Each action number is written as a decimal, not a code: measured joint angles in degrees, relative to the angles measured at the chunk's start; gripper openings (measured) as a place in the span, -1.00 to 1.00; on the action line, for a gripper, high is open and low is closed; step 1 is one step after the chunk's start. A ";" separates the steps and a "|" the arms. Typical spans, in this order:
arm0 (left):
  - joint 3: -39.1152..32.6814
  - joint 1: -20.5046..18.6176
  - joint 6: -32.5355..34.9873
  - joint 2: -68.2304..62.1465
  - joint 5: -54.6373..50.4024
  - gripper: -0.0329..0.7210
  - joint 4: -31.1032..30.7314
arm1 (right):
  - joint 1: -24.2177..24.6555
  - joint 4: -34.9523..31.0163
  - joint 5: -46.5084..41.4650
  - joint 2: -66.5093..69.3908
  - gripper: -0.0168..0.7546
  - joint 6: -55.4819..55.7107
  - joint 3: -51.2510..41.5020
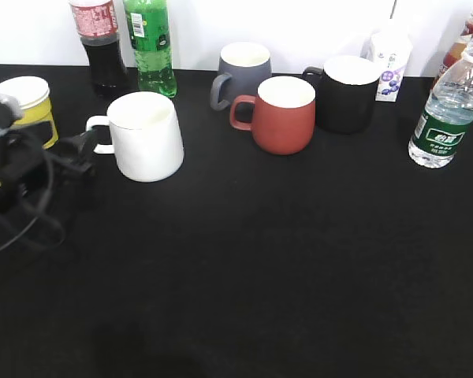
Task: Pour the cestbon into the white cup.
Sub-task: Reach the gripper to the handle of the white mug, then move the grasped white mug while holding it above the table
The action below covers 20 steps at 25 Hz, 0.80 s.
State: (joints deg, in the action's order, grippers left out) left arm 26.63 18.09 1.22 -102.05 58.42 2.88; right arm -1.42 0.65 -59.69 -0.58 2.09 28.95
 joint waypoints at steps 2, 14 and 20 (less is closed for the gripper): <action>1.58 -0.19 0.00 -2.09 -0.48 0.49 0.00 | 0.00 0.00 0.00 0.00 0.53 0.00 0.00; 21.22 -4.29 -0.66 -18.62 1.19 -0.69 -11.77 | 0.00 0.00 0.00 0.00 0.53 0.00 0.00; 16.30 -3.73 -6.27 -11.17 2.00 -0.72 -22.17 | 0.00 0.00 0.00 0.00 0.53 0.00 0.00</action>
State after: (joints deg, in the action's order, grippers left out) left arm 42.93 14.36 -5.05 -113.22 60.42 -19.29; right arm -1.42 0.65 -59.69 -0.58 2.09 28.95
